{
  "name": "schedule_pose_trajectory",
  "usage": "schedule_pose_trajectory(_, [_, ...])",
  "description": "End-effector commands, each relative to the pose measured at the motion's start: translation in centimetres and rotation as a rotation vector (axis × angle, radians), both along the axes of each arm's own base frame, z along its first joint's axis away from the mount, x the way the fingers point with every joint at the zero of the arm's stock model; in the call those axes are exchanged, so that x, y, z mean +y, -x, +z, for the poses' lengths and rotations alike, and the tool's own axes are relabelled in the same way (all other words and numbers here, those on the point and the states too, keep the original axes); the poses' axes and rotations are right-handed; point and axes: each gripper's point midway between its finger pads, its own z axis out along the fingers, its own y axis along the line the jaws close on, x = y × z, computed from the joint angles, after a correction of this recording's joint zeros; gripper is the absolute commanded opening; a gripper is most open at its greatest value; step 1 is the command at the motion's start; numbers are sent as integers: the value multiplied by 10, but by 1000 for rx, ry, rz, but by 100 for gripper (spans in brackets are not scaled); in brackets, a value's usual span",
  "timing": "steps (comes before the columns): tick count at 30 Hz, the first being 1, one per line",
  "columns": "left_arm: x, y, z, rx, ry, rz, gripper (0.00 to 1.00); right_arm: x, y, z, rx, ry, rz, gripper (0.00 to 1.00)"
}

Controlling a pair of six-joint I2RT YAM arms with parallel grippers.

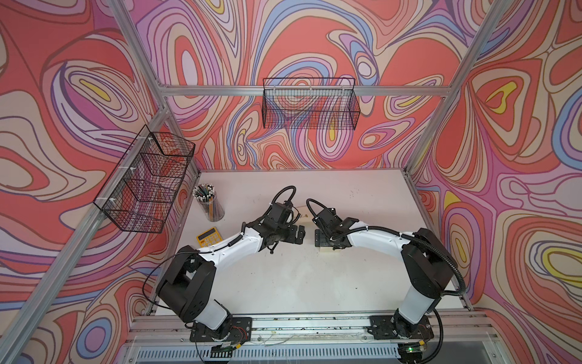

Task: Take the rings out of the lift-off lid box
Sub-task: Close the lid on the jewelry box.

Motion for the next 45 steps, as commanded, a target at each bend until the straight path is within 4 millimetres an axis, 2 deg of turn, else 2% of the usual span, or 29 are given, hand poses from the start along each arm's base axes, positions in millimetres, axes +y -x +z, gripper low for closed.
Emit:
schedule_pose_trajectory(1, [4,1,-7,23,-10,13,100,-3,-1,8,-36,1,-17,95])
schedule_pose_trajectory(18, [0,1,-8,32,3,0,100,5,-4,1,-12,4,7,98])
schedule_pose_trajectory(29, [-2,1,-5,31,17,-5,100,-3,-14,42,-108,19,-11,98])
schedule_pose_trajectory(34, [-2,2,-5,31,18,-6,100,-9,-16,53,-135,35,-33,98])
schedule_pose_trajectory(38, [-2,3,-6,33,19,-7,100,-15,-16,59,-150,54,-53,80])
schedule_pose_trajectory(40, [-3,3,-5,34,21,-10,100,-15,-16,59,-152,55,-49,57])
schedule_pose_trajectory(41, [-2,3,-6,36,21,-10,100,-14,-17,59,-152,50,-47,51])
schedule_pose_trajectory(45, [-3,4,-7,41,19,-13,100,-11,-17,51,-133,54,-42,35])
